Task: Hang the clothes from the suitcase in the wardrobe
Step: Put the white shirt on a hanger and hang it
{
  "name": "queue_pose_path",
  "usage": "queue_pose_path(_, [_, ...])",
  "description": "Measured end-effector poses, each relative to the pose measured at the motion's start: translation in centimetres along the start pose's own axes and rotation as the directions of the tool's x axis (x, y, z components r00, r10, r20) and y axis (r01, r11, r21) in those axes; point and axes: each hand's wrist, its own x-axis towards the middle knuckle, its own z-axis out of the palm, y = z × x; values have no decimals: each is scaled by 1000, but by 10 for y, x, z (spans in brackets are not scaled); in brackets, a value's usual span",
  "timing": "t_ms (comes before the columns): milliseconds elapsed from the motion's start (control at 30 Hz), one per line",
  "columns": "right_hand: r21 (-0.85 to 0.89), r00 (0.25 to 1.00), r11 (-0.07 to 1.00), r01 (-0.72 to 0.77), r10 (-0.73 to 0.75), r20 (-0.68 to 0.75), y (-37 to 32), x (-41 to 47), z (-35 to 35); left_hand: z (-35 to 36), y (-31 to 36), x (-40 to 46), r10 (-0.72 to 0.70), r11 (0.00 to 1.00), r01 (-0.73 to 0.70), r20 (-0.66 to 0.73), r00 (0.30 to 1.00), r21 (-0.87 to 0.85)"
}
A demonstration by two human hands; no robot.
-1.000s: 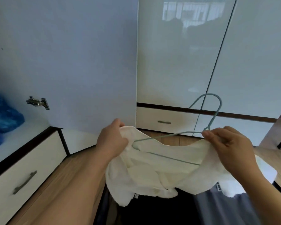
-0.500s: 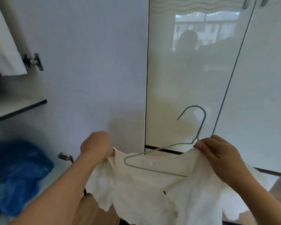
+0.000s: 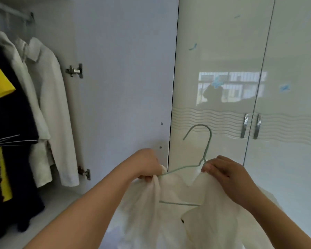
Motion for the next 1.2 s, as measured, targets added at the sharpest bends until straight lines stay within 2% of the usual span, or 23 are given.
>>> queue_pose_path(67, [19,998,1000,4,-5,66,-27,12,-17,-26,13,-15,113,993,-115,-58,992,-24])
queue_pose_path(133, [33,1000,999,1,-2,21,-44,22,-34,-50,14,-25,196,972,-207,-100,976,-113])
queue_pose_path(200, [32,1000,999,-26,25,3,-58,28,-43,-69,7,-36,233,913,-227,-24,972,-338])
queue_pose_path(267, [0,998,1000,-10,10,58,-75,32,-40,-80,1,-48,304,803,-184,124,944,-566])
queue_pose_path(300, [-12,999,1000,-10,10,53,-84,34,-34,-83,-1,-53,335,782,-178,161,928,-597])
queue_pose_path(367, [-5,998,1000,-29,29,-47,-99,39,-23,-81,-2,-58,368,827,-274,104,924,-491])
queue_pose_path(433, [-30,992,999,-35,31,-120,-116,42,-10,-79,-6,-60,386,882,-400,-107,916,-249])
queue_pose_path(500, [-18,995,1000,-23,21,-97,-130,44,-4,-84,-13,-59,404,897,-438,-301,864,-53])
queue_pose_path(600, [-30,997,999,-39,37,-62,-142,46,-9,-104,-39,-58,429,895,-436,-458,778,97])
queue_pose_path(700, [-220,996,973,-76,65,-58,-143,52,-8,-128,-75,-60,364,916,-394,-579,730,80])
queue_pose_path(767, [-231,998,971,-68,64,-23,-151,54,2,-137,-97,-66,335,912,-410,-614,715,20])
queue_pose_path(900, [81,991,994,-77,85,-100,-175,56,15,-154,-126,-85,327,879,-471,-633,701,-68])
queue_pose_path(933, [57,989,996,-74,81,-121,-178,59,18,-161,-134,-90,328,880,-472,-646,690,-57])
queue_pose_path(1067, [-246,986,963,-106,71,-149,-187,67,34,-181,-169,-100,261,907,-417,-699,666,-59])
queue_pose_path(1133, [-279,993,958,-66,35,-112,-199,72,46,-182,-179,-102,280,903,-428,-692,665,-46])
queue_pose_path(1200, [-235,1000,972,8,-11,-9,-218,76,53,-183,-179,-103,333,877,-480,-687,645,-25])
